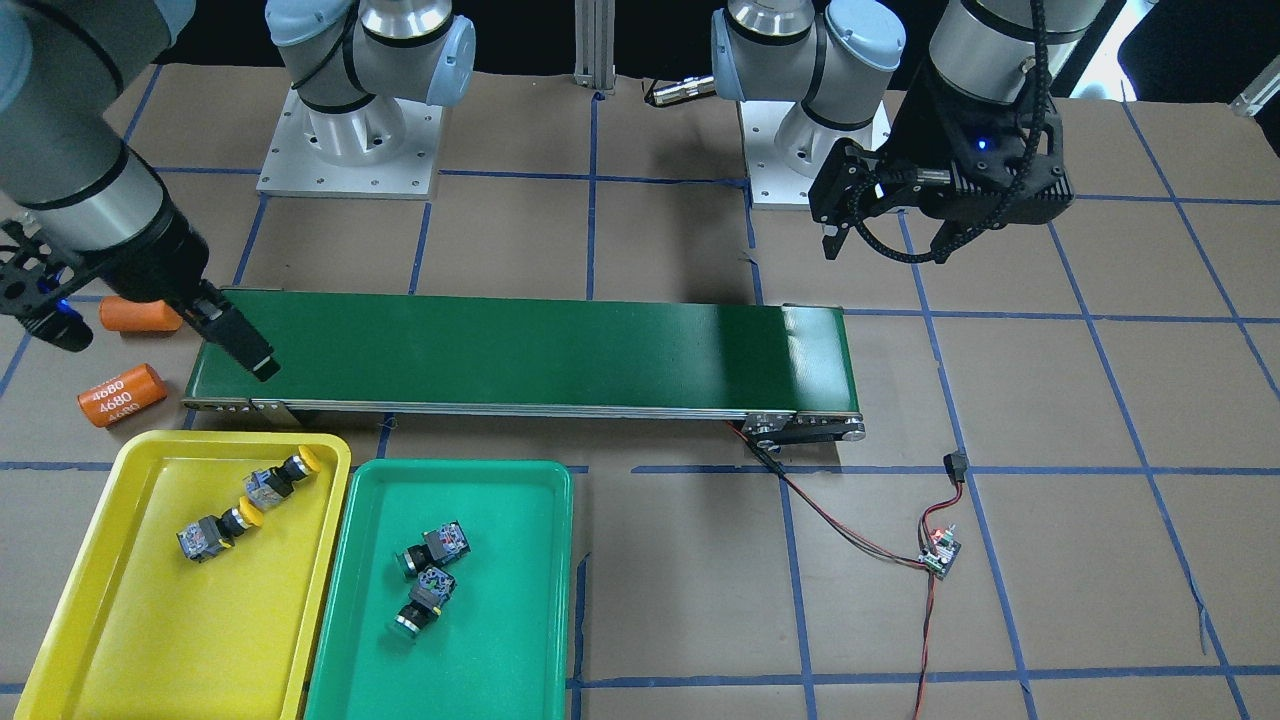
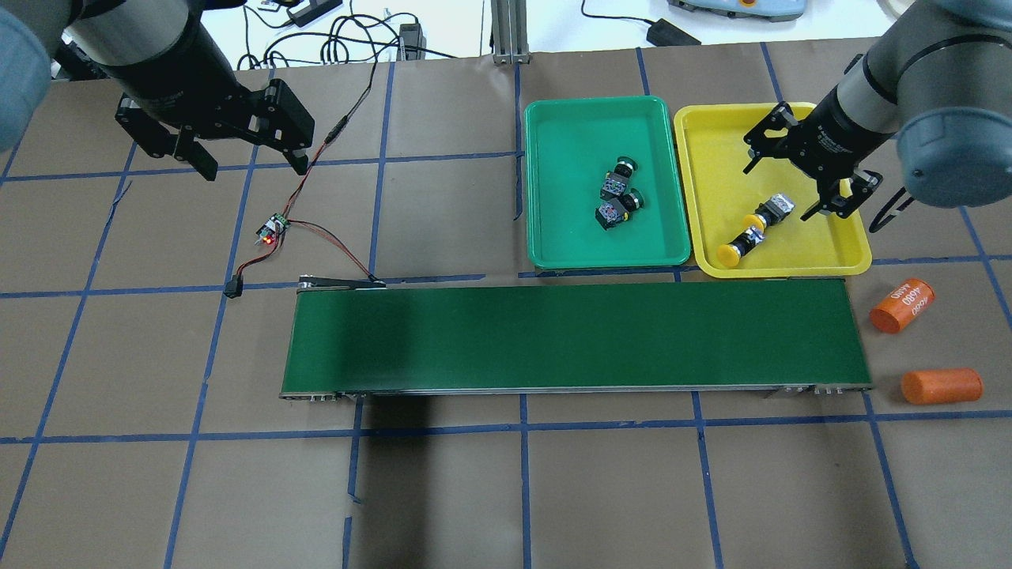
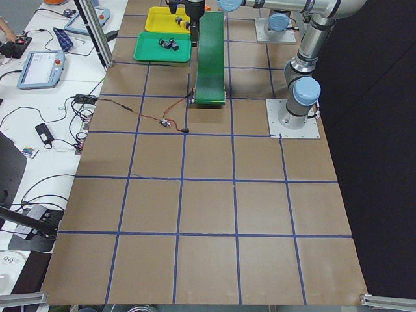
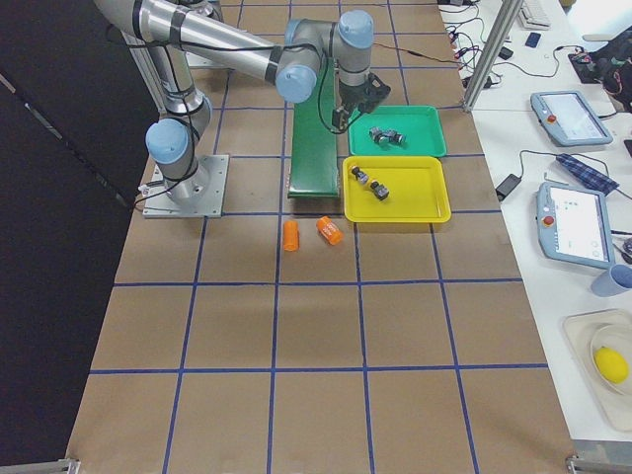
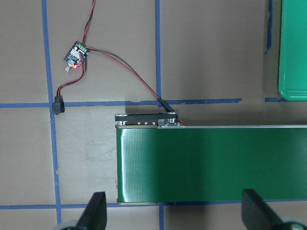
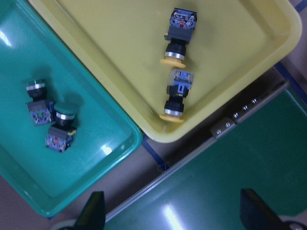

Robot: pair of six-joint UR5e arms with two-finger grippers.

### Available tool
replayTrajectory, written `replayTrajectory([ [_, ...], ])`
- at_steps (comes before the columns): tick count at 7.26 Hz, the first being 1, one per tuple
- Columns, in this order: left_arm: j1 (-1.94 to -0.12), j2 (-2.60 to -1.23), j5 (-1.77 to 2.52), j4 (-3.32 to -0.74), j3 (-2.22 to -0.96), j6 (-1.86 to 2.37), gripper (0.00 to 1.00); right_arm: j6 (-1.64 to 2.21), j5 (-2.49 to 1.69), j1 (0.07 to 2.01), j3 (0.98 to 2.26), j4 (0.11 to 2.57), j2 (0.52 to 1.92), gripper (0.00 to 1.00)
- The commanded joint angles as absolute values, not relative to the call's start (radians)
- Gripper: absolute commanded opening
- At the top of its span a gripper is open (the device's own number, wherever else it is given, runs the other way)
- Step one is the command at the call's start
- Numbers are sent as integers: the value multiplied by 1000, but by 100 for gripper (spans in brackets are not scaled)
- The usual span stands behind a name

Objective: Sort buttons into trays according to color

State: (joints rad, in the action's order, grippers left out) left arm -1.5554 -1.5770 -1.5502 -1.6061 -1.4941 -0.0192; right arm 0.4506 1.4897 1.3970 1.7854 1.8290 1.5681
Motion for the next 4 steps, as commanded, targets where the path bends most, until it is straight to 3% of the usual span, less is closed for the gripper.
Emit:
replayTrajectory([
  [1, -1555, -1577, -1549, -1606, -1494, -18, 100, 274, 1614, 1512, 1783, 1717, 1670, 100],
  [4, -1555, -1577, -1552, -1605, -1496, -21, 100, 120, 1562, 1575, 1778, 1683, 1703, 100],
])
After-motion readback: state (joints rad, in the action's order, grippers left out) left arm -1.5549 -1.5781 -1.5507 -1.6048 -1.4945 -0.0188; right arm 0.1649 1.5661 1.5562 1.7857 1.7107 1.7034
